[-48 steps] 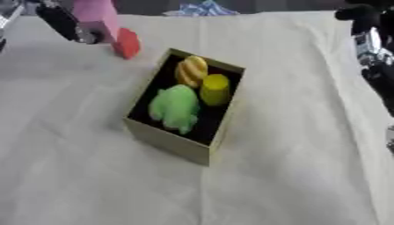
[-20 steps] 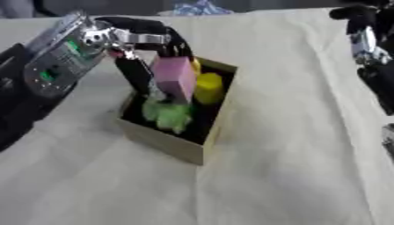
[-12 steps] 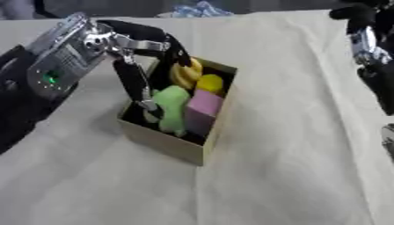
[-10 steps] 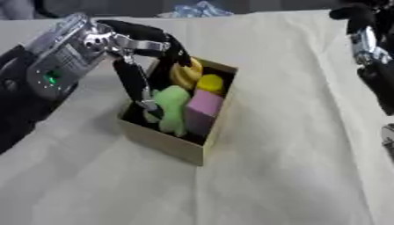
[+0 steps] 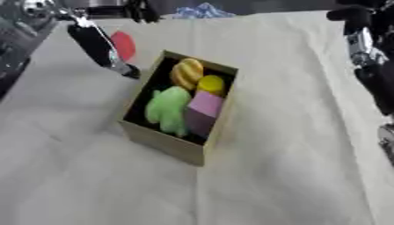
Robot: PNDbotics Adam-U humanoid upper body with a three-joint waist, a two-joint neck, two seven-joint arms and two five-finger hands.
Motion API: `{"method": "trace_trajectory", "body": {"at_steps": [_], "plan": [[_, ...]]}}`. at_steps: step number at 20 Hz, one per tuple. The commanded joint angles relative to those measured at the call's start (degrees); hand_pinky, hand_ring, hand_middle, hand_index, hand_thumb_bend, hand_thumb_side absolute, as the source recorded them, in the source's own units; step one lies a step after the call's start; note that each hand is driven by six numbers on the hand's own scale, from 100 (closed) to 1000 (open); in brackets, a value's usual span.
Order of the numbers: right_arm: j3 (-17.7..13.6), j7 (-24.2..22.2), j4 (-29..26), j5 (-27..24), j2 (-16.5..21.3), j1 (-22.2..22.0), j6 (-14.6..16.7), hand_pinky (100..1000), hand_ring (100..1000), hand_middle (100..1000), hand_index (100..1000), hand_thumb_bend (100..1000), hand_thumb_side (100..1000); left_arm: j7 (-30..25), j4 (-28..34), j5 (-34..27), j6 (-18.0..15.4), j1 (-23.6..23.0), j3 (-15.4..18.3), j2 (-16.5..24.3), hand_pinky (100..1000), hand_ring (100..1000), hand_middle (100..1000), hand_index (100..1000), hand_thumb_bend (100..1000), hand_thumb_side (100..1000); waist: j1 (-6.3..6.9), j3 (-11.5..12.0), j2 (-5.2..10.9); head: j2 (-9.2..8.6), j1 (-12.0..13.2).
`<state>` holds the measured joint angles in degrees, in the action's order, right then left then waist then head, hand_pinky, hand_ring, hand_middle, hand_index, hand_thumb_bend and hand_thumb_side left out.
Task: Pick up objects on the table and place them in the box.
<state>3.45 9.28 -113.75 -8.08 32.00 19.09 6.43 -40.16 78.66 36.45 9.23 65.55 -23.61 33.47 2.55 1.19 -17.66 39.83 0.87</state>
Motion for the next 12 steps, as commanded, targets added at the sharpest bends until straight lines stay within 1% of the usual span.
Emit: {"method": "trace_trajectory", "body": {"at_steps": [1, 5, 10, 12], "plan": [[-0.72, 0.23, -0.84, -0.1, 1.18, 0.48, 0.19, 1000, 759, 764, 834, 100, 523, 1.77, -7.59, 4.03, 0.17, 2.55, 4.22, 1.67, 827, 805, 777, 867, 639, 217, -0.14, -0.13, 1.33, -0.21, 0.17], [-0.68, 0.19, -0.84, -0.04, 1.22, 0.71, 0.28, 1000, 759, 764, 834, 100, 523, 4.68, -16.96, 8.14, -1.53, 4.65, 7.69, -0.49, 825, 805, 778, 862, 642, 221, -0.18, -0.7, 0.89, -0.82, 0.74], [-0.52, 0.03, -0.84, 0.03, 1.35, 1.23, 0.42, 1000, 758, 763, 834, 100, 523, 5.84, -24.78, 10.51, -3.52, 6.93, 10.26, -2.86, 834, 819, 801, 876, 675, 225, 0.01, -1.6, 0.09, -1.76, 1.74], [-0.48, -0.01, -0.84, 0.07, 1.43, 1.4, 0.45, 1000, 758, 763, 834, 100, 523, 6.22, -27.13, 12.01, -4.39, 7.55, 10.98, -3.31, 840, 823, 801, 879, 684, 205, 0.13, -1.95, -0.23, -2.15, 2.14]]}}
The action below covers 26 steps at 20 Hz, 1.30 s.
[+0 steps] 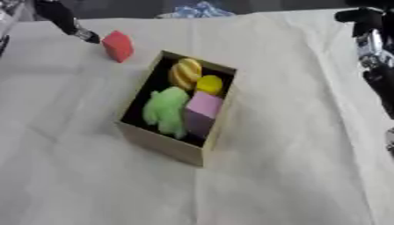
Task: Pick up objects on the table and place them in the box.
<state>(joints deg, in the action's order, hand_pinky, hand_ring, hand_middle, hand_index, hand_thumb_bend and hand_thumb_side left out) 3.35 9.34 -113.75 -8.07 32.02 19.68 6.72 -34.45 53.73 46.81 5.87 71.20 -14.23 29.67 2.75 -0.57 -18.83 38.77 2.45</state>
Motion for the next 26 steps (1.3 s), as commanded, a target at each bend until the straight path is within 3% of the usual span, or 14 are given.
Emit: {"method": "trace_trajectory", "body": {"at_steps": [1, 8, 12, 18, 26], "plan": [[-0.37, -0.07, -0.84, 0.08, 1.44, 0.91, 0.2, 1000, 758, 763, 834, 100, 523, 0.76, -3.39, 2.37, -1.57, 2.14, 2.08, 0.28, 838, 822, 798, 877, 680, 196, -0.02, -0.39, 0.76, -1.35, 0.79], [-0.23, -0.14, -0.84, 0.26, 1.67, 1.5, 0.43, 1000, 757, 763, 834, 100, 523, 2.77, -10.11, 6.9, -3.13, 3.39, 5.31, -0.61, 834, 806, 773, 844, 637, 107, 0.18, -1.45, -0.49, -3.13, 1.53], [-0.09, -0.28, -0.84, 0.27, 1.74, 1.83, 0.49, 1000, 757, 762, 834, 100, 523, 3.43, -11.85, 8.34, -3.83, 3.96, 6.65, -0.98, 830, 803, 769, 837, 616, 100, 0.2, -1.63, -1.05, -3.91, 1.71], [0.03, -0.47, -0.84, 0.35, 1.77, 2.04, 0.52, 1000, 756, 762, 831, 100, 523, 4.33, -11.69, 6.7, -5.74, 4.39, 7.11, -1.35, 829, 806, 793, 850, 638, 100, 0.09, -1.73, -1.62, -4.31, 1.75], [0.14, -0.65, -0.84, 0.33, 1.84, 2.15, 0.52, 1000, 755, 762, 831, 100, 523, 4.72, -10.78, 3.99, -10.47, 5.19, 6.89, -0.97, 833, 796, 757, 843, 643, 100, 0.28, -1.87, -2.07, -4.73, 1.52]]}}
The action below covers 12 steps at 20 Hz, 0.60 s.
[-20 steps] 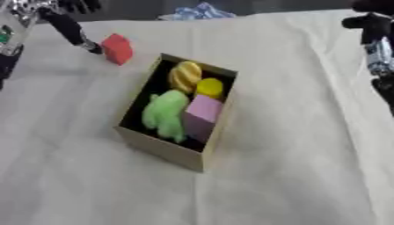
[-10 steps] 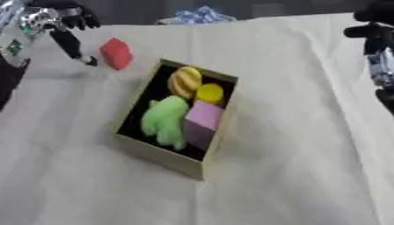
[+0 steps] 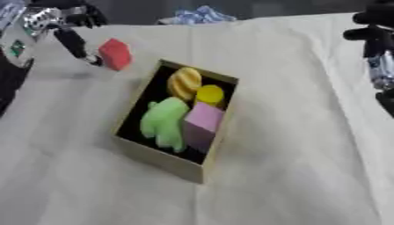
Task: Pick up objects on the table and place them in the box.
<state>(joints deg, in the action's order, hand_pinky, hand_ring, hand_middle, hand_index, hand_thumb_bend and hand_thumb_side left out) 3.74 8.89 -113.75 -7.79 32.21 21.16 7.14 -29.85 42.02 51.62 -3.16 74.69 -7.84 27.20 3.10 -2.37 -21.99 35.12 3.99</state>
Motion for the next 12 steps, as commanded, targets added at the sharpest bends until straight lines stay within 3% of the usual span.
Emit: {"method": "trace_trajectory", "body": {"at_steps": [1, 12], "plan": [[-0.25, -0.22, -0.84, 0.05, 1.67, 0.68, 0.12, 1000, 755, 761, 831, 100, 523, 0.17, 0.78, -0.89, -1.88, 1.75, 0.6, 1.54, 833, 797, 760, 844, 644, 100, -0.03, -0.12, 1.03, -1.14, -0.02], [-0.09, -0.41, -0.84, 0.1, 1.81, 1.21, 0.38, 1000, 754, 761, 831, 100, 523, -1.71, -1.37, -0.43, -2.08, 2.35, 1.85, 1.42, 835, 807, 791, 845, 647, 100, 0.17, -0.75, -0.24, -2.45, 0.64]]}}
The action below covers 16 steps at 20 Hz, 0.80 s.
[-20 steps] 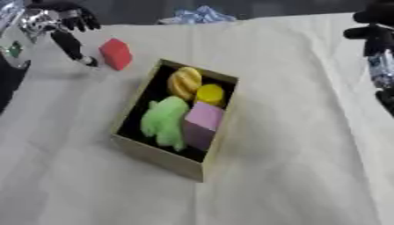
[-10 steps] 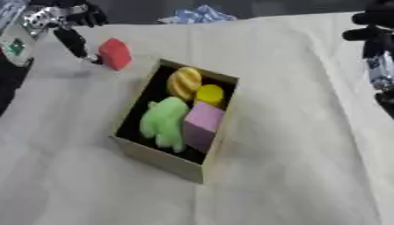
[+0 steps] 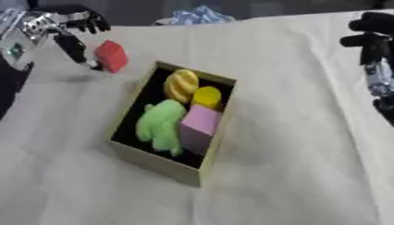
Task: Pick up objects on the table and place them in the box.
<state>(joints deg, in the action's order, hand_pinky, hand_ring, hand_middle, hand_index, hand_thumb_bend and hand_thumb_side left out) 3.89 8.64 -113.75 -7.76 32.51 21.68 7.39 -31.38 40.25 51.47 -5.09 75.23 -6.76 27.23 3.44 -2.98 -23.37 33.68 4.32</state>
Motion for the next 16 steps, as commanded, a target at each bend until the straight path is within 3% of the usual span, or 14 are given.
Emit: {"method": "trace_trajectory", "body": {"at_steps": [1, 8, 16], "plan": [[-0.23, -0.17, -0.84, 0.07, 1.52, 0.72, 0.14, 1000, 754, 761, 831, 100, 523, -0.13, 0.46, -0.52, -0.47, 1.87, 0.76, 1.34, 836, 808, 792, 845, 651, 100, -0.19, -0.18, 1.02, -1.13, 0.35], [-0.17, -0.32, -0.84, 0.08, 1.53, 0.97, 0.27, 1000, 753, 759, 831, 100, 523, 0.29, 0.71, -1.7, -3.13, 2.26, 0.58, 1.23, 843, 814, 799, 844, 655, 100, -0.21, -0.54, 0.39, -1.85, 0.63], [-0.08, -0.53, -0.84, -0.36, 1.59, 1.18, 0.39, 1000, 752, 757, 831, 100, 523, -0.14, -0.25, 0.15, -2.75, 2.71, 0.92, 1.24, 845, 817, 801, 839, 600, 100, -0.02, -0.96, -0.28, -2.82, 0.78]]}}
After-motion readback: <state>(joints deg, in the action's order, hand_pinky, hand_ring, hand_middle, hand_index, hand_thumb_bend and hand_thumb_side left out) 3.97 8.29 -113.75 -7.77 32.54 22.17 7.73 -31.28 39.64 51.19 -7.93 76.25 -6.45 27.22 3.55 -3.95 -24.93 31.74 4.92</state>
